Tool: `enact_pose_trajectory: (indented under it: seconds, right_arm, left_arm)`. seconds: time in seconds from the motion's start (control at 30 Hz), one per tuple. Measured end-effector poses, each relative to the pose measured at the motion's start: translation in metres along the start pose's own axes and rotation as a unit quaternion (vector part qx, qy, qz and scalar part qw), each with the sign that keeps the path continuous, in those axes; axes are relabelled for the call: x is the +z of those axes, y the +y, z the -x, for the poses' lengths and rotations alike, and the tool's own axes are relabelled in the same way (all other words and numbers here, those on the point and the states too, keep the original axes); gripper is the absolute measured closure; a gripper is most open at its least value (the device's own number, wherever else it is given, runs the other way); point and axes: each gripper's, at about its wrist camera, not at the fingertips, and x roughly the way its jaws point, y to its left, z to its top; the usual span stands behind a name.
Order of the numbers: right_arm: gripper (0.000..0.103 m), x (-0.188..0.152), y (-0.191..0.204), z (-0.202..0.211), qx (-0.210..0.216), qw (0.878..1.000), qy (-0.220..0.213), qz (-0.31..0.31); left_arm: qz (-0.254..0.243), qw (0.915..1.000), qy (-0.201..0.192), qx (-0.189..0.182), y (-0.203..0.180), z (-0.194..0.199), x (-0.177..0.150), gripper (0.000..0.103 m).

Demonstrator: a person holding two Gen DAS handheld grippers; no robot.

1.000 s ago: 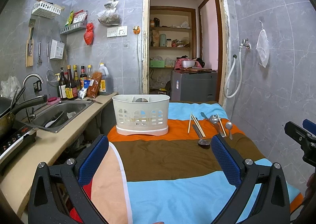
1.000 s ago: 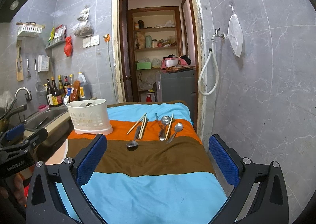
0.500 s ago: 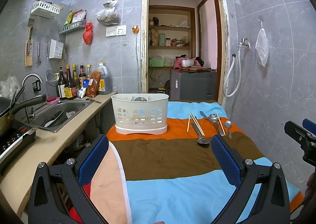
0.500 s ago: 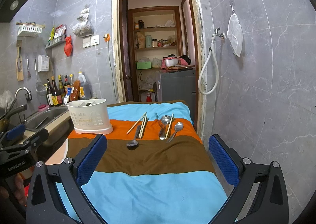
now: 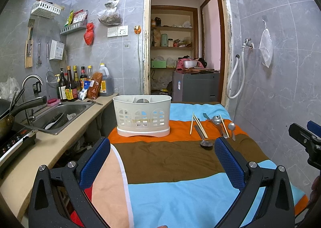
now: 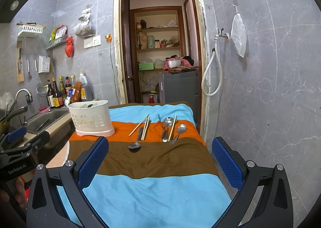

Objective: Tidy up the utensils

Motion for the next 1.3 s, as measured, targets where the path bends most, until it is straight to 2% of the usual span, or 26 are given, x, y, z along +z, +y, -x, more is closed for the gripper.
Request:
enact_pose_trajectory:
  seconds: [0.83,1.2,1.3]
  right_arm:
    - [0.000,-0.005,0.004,-0.008,0.001,1.000,0.011,-0.003]
    - [0.000,0.014,0.006,-0.011,-0.002,1.000,0.016,0.007]
    - [0.000,0.025,0.003,-0.014,-0.008,1.000,0.018,0.007]
  left_arm:
    - [0.002,1.0000,0.000,0.003,-0.004,-0.007,-0.001,0.001]
    - [-0.007,1.0000,-0.005,0.002,-0.002,-0.015,0.028,0.001]
    - [-0.017,0.9997,-0.005,0.015,-0.008,-0.023,0.040,0.001]
